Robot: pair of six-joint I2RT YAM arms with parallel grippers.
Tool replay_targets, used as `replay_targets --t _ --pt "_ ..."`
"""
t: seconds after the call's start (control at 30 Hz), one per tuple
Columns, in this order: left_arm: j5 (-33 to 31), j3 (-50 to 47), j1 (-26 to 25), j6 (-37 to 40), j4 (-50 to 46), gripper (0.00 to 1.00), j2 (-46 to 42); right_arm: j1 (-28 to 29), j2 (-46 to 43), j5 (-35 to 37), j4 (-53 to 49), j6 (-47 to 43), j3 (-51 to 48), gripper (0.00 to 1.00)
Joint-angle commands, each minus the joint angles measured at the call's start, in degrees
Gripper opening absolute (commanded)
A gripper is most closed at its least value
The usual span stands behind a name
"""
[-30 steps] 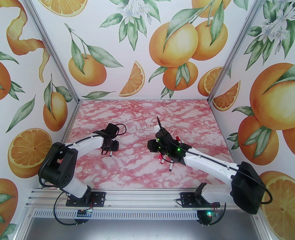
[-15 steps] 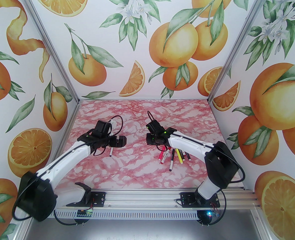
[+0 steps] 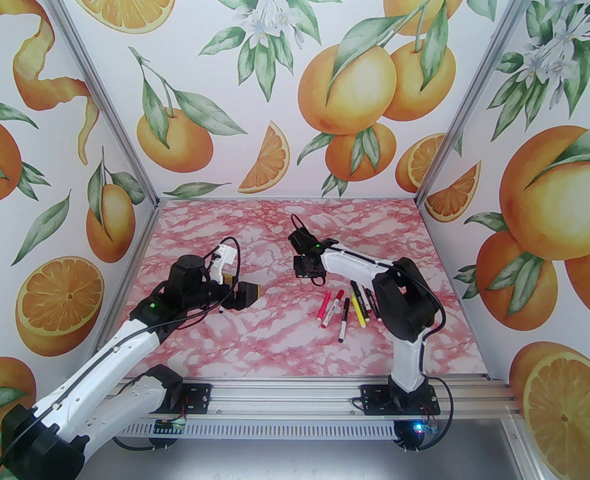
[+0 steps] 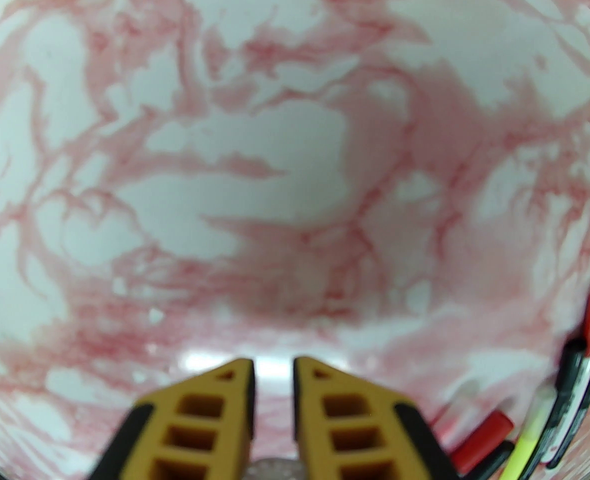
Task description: Open the pen caps
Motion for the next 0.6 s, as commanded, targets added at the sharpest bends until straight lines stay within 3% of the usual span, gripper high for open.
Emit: replay_targets --t 0.0,0.37,0.57 --pt "0.6 -1.3 -0.1 0.8 1.9 1.0 -0.7 -0.5 2.4 3.0 -1.7 -0.6 2.6 0.15" --pt "0.8 -2.2 0.0 0.7 2.5 1.0 -1.6 -0.9 5.9 4.2 -2.4 -0.8 4.6 0.18" --pt "1.9 -2.3 0.0 0.3 3.1 1.0 -0.7 -1.0 7.1 4.7 -2.4 -0.7 5.0 0.25"
